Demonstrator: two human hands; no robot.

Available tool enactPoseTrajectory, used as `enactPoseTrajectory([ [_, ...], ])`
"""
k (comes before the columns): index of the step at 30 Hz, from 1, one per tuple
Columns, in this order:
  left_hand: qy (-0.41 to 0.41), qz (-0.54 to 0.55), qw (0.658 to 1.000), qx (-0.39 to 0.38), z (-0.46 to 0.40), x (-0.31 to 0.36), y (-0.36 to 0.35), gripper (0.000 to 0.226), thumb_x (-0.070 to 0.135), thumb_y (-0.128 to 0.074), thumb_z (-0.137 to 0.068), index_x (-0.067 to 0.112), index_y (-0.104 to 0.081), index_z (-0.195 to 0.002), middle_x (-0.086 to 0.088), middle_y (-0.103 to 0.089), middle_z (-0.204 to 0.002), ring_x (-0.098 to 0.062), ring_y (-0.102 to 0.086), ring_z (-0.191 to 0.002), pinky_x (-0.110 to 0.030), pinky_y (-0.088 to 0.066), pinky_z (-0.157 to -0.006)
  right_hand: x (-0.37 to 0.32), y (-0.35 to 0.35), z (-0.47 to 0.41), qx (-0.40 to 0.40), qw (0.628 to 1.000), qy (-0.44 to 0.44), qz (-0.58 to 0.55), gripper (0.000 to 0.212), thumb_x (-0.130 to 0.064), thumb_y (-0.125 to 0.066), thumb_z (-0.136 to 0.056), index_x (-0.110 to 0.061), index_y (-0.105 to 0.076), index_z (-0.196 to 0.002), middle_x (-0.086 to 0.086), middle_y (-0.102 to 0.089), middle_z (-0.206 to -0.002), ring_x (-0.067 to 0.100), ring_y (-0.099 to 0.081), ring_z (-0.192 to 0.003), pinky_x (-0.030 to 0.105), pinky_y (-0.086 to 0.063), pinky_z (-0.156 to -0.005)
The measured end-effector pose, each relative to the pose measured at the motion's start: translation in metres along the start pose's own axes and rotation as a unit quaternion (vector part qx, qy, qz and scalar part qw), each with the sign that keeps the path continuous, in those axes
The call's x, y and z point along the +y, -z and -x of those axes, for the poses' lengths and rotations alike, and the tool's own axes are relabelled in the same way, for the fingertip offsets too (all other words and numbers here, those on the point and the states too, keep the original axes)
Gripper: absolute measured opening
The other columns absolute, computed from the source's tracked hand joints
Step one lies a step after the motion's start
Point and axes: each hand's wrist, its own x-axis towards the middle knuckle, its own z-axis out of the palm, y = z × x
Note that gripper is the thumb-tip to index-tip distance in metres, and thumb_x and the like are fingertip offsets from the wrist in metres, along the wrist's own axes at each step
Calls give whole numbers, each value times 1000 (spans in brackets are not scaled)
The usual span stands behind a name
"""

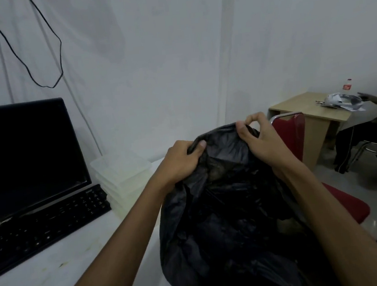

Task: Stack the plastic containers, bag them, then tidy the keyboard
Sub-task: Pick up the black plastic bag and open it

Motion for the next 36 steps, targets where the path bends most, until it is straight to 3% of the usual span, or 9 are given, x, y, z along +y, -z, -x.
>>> enactPoseTrajectory([
  [6,210,396,893,26,-3,5,0,49,45,-49,-112,3,-73,-121,-16,-80,-110,-30,-77,-99,-36,-62,-78,-5,-7,21,106,922,125,350,58,-77,-62,-89,-38,-60,-131,4,-49,-137,27,-46,-132,45,-39,-102],
  [9,261,476,840,16,-1,6,3,52,48,-50,-111,3,-72,-128,-18,-79,-116,-31,-75,-103,-40,-60,-81,-9,-17,38,173,902,220,328,56,-72,-60,-96,-29,-66,-132,1,-54,-136,25,-52,-126,43,-39,-102],
  [12,260,503,824,-29,3,7,4,51,47,-51,-111,4,-76,-121,-19,-81,-110,-31,-76,-99,-41,-60,-83,-3,-28,38,57,936,169,304,69,-82,-45,-95,-33,-69,-137,-6,-59,-141,20,-51,-133,44,-38,-110],
  [14,257,502,824,-56,5,7,4,50,47,-55,-109,4,-80,-110,-19,-81,-108,-31,-76,-97,-43,-59,-87,8,-33,32,-27,949,114,292,73,-83,-43,-90,-30,-73,-131,-5,-64,-141,20,-54,-133,49,-41,-111],
  [17,250,487,834,-73,8,4,7,49,47,-63,-104,4,-83,-89,-16,-80,-102,-30,-77,-89,-41,-58,-88,21,-37,24,-41,969,102,219,42,-51,-62,-101,-13,-67,-85,3,-69,-86,24,-66,-86,41,-48,-76],
  [23,66,187,979,-53,23,10,17,78,75,-75,-81,49,-43,-148,-1,-68,-131,-17,-73,-114,-33,-59,-95,21,-26,10,43,992,42,114,31,-24,-58,-109,-3,-71,-90,12,-73,-83,17,-64,-79,38,-45,-69],
  [29,-51,-160,986,-9,11,16,-1,53,93,-55,-78,40,-58,-81,-3,-62,-103,-25,-67,-94,-44,-59,-83,-5,-27,3,18,1000,-20,-9,23,-25,-67,-105,-18,-57,-85,1,-64,-78,14,-59,-71,20,-47,-57],
  [33,28,-19,997,75,7,14,-10,50,59,-55,-103,14,-69,-87,-7,-71,-90,-27,-70,-86,-34,-47,-64,-10,-30,9,66,996,25,58,22,-41,-73,-99,-24,-59,-102,2,-64,-81,15,-61,-72,29,-46,-63],
  [36,127,152,974,111,1,2,-12,46,46,-55,-107,2,-68,-105,-13,-73,-107,-30,-71,-97,-34,-56,-75,-14,-32,27,187,949,133,215,23,-43,-71,-99,-26,-60,-109,-4,-57,-103,11,-52,-96,31,-39,-84],
])
